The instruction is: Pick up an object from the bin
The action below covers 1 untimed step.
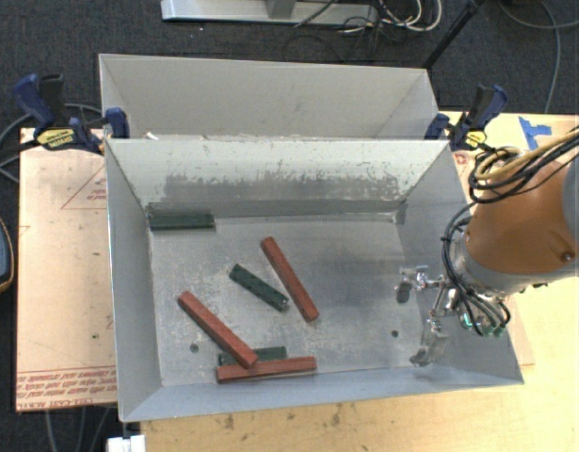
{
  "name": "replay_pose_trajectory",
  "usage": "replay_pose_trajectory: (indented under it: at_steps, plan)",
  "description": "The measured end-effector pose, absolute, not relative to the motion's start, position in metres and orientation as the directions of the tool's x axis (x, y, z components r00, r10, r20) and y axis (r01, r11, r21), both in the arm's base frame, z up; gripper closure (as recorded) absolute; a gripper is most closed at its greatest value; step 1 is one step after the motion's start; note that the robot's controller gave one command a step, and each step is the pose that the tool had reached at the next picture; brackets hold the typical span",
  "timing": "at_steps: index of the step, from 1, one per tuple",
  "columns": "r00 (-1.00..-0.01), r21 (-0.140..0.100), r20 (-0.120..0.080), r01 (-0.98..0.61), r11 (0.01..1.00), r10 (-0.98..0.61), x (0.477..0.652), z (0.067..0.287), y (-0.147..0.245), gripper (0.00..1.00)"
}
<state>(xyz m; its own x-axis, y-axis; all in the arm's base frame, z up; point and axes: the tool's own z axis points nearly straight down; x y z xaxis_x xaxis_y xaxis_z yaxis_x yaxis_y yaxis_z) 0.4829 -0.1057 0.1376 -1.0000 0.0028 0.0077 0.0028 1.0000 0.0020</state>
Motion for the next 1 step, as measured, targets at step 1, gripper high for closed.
replay_pose_trajectory:
  at_steps: [1]
  plan:
    - [-0.995, 0.003, -0.01, -0.1, 0.995, -0.1, 0.5212, 0.1944, -0.0239, 0.0]
